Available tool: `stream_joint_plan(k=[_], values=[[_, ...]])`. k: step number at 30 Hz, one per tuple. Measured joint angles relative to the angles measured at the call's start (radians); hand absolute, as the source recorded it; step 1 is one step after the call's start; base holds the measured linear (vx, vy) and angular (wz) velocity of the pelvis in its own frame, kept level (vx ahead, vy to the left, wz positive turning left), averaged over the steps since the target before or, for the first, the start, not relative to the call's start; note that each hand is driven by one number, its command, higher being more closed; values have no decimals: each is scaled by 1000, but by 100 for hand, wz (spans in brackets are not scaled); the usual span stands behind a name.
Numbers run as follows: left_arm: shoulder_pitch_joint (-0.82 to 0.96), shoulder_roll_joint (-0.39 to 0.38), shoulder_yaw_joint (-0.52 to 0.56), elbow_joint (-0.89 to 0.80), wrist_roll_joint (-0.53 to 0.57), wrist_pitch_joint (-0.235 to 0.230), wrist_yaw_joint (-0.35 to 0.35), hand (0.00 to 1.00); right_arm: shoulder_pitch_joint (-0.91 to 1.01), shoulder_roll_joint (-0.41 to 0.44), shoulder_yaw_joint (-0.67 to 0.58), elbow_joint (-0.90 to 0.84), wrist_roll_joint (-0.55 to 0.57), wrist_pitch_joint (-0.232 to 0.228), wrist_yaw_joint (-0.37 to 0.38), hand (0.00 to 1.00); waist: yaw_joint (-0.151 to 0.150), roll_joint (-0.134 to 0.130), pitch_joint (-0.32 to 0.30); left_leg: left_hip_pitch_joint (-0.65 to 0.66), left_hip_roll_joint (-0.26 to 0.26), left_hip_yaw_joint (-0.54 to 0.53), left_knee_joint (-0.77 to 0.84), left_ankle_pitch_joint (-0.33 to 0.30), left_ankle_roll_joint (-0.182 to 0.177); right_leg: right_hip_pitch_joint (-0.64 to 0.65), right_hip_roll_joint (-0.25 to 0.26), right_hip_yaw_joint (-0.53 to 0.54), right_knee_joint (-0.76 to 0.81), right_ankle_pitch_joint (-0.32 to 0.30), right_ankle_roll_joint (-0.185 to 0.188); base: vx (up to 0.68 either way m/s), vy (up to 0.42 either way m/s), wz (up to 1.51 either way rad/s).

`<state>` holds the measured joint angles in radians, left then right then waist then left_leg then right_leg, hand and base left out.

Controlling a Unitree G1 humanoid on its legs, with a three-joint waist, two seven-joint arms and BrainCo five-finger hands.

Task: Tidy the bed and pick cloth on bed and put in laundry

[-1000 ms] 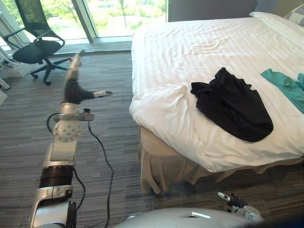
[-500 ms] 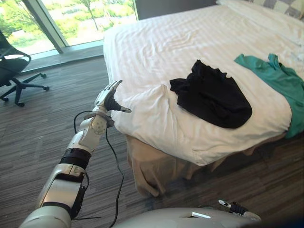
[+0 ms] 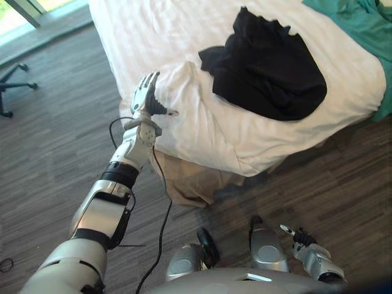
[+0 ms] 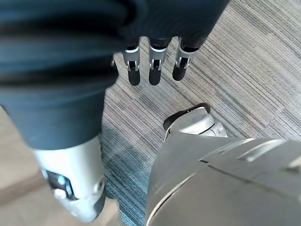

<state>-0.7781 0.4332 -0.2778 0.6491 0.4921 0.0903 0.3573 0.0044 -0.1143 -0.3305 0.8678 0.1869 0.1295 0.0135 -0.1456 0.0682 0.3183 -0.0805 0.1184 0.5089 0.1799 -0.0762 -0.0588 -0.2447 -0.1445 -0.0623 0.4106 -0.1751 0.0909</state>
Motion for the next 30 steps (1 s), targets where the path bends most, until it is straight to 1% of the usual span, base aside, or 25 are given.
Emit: stream_joint_plan(k=[2, 3, 4, 6, 7, 8, 9, 10, 12, 14, 15, 16, 17, 18, 20, 21, 23, 24, 26, 29, 30], values=[[-45, -20, -3, -2, 10, 47, 3, 0, -6, 3, 26, -49, 32, -15, -4, 0, 1, 1, 30, -56, 25, 34, 65, -30, 8, -50, 3, 1, 34, 0, 0, -146, -9, -1], [-57, -27, -2, -3, 10, 68, 3, 0, -8, 4, 32, -63, 40, -21, -7, 0, 2, 2, 34, -77, 30, 39, 83, -39, 11, -71, 3, 4, 45, 0, 0, -136, 17, -3], [-73, -33, 0, -3, 11, 92, 3, 100, -14, 7, 41, -83, 49, -29, -10, 0, 2, 0, 48, -99, 37, 46, 105, -48, 13, -92, 4, 8, 58, 0, 0, -103, 19, -6], [-98, -38, 4, -4, 12, 154, -14, 100, -35, 17, 62, -110, 71, -47, -20, 0, 1, -4, 76, -148, 53, 65, 154, -67, 24, -137, 4, 15, 77, 0, 0, -130, 26, -8], [-114, -41, 7, -5, 12, 177, -42, 100, -48, 23, 68, -116, 88, -51, -22, 0, 2, -6, 89, -178, 63, 66, 186, -78, 28, -162, 5, 17, 88, 0, 0, -135, 23, -4], [-121, -45, 12, -6, 12, 186, -54, 100, -52, 26, 68, -121, 95, -52, -23, 0, 2, -6, 92, -193, 69, 68, 199, -83, 31, -175, 6, 17, 93, 0, 0, -165, 12, -4], [-141, -57, 38, -8, 14, 199, -83, 100, -55, 34, 68, -135, 104, -61, -25, 0, 10, -5, 93, -230, 83, 77, 221, -103, 39, -208, 13, 17, 96, -1, -1, -136, 3, -5], [-150, -58, 46, -10, 32, 200, -109, 100, -59, 37, 69, -135, 104, -64, -25, 0, 14, -5, 93, -243, 90, 82, 229, -112, 42, -219, 17, 17, 96, -2, -2, -131, 1, -7], [-183, -49, 47, -32, 82, 200, -186, 100, -72, 35, 69, -135, 105, -73, -26, 0, 25, -12, 102, -271, 102, 83, 257, -122, 50, -238, 20, 17, 97, -4, -6, -109, -8, -4], [-213, -28, 35, -37, 98, 195, -310, 100, -98, 32, 72, -139, 105, -84, -26, 0, 24, -13, 113, -285, 112, 81, 281, -137, 58, -238, 20, 15, 98, -10, -11, -157, -4, -2], [-217, -22, 30, -37, 98, 194, -336, 100, -101, 30, 78, -142, 105, -85, -26, 0, 23, -13, 113, -286, 111, 82, 283, -139, 60, -238, 19, 15, 97, -11, -12, -105, 14, -1], [-225, -9, 7, -37, 97, 193, -381, 100, -106, 26, 90, -143, 104, -86, -26, 0, 24, -13, 113, -285, 109, 82, 284, -142, 58, -237, 15, 15, 96, -11, -12, -66, 29, 3], [-231, 5, -23, -37, 94, 187, -422, 100, -110, 25, 94, -144, 104, -86, -26, 0, 25, -13, 113, -285, 105, 82, 284, -144, 57, -236, 10, 14, 95, -11, -12, -54, 31, 5], [-233, 13, -38, -37, 88, 184, -442, 100, -111, 25, 96, -144, 103, -86, -25, 0, 26, -13, 113, -285, 103, 82, 284, -145, 59, -235, 8, 13, 94, -11, -12, -36, 39, 7], [-237, 38, -88, -40, 68, 161, -513, 100, -111, 24, 98, -144, 102, -86, -24, 0, 27, -13, 113, -276, 94, 79, 280, -138, 71, -222, -2, 7, 92, -7, -5, 21, 31, 9], [-237, 46, -104, -42, 63, 154, -529, 100, -110, 24, 98, -144, 102, -86, -24, 0, 27, -13, 114, -269, 90, 78, 277, -137, 73, -214, -5, 5, 90, -6, -5, 52, 32, 12], [-227, 81, -182, -65, 31, 116, -622, 100, -93, 24, 97, -144, 86, -94, -18, 0, 30, -15, 112, -224, 76, 65, 256, -135, 73, -160, -18, -19, 80, -5, -1, 66, 34, 18], [-218, 93, -204, -84, 27, 108, -644, 100, -86, 24, 97, -145, 78, -97, -17, 0, 31, -16, 112, -210, 70, 61, 245, -133, 72, -144, -23, -28, 76, -6, 0, 81, 24, 24], [-176, 141, -262, -164, -24, 66, -723, 100, -62, 22, 95, -144, 62, -104, -16, 0, 47, -20, 104, -169, 50, 45, 205, -123, 68, -96, -39, -62, 60, -10, 6, 98, -2, 25], [-100, 173, -266, -225, -96, 28, -778, 100, -34, 24, 95, -141, 62, -104, -12, 0, 58, -25, 79, -140, 35, 20, 169, -106, 63, -47, -48, -105, 35, -13, 12, 112, -37, 38], [-46, 189, -262, -254, -126, 11, -798, 100, -16, 24, 94, -141, 62, -104, -11, 0, 66, -30, 56, -119, 28, 6, 150, -95, 57, -15, -49, -126, 19, -13, 12, 138, -59, 38]])
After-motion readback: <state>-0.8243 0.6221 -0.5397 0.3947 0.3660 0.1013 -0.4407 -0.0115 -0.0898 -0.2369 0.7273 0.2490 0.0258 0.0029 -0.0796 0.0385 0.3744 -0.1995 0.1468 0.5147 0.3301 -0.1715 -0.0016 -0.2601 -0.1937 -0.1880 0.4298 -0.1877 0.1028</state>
